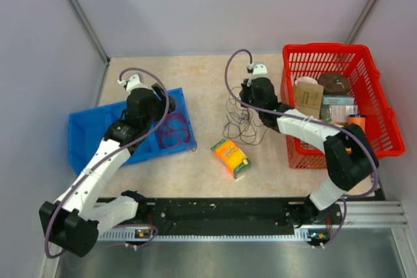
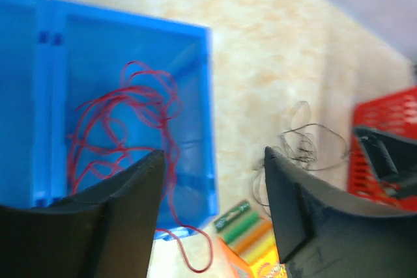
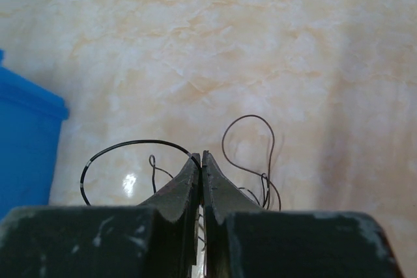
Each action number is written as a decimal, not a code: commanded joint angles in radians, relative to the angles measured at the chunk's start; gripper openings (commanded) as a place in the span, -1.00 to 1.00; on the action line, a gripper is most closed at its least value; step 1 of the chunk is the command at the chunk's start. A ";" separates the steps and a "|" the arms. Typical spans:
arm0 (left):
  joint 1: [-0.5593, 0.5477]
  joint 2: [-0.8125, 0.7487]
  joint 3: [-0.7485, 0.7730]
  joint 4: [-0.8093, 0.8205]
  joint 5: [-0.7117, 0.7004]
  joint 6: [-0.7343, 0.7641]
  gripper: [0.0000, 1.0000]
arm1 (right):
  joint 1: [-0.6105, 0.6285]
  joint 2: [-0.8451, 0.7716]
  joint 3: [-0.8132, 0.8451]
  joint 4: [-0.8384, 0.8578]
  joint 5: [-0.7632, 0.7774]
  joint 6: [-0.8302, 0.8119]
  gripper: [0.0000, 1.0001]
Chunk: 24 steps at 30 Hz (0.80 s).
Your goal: Untangle the cables
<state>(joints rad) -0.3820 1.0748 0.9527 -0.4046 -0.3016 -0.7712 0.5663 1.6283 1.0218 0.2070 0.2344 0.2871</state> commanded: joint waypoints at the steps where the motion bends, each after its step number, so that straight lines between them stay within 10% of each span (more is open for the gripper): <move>1: 0.002 -0.088 -0.046 0.255 0.354 0.170 0.09 | -0.005 -0.133 0.047 -0.035 -0.199 -0.063 -1.00; 6: -0.063 -0.027 -0.080 0.584 0.763 0.217 0.23 | -0.006 -0.211 0.037 -0.084 -0.548 -0.109 -1.00; 12: -0.242 0.141 0.050 0.589 0.749 0.334 0.38 | -0.006 -0.254 0.003 -0.078 -0.661 -0.124 -1.00; 24: -0.258 0.246 0.165 0.497 0.627 0.314 -1.00 | -0.006 -0.309 -0.061 -0.029 -0.558 -0.124 -0.89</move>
<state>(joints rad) -0.6395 1.3624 1.0504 0.0917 0.3763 -0.4953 0.5663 1.3708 0.9676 0.1265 -0.3965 0.1776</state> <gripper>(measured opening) 0.032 0.009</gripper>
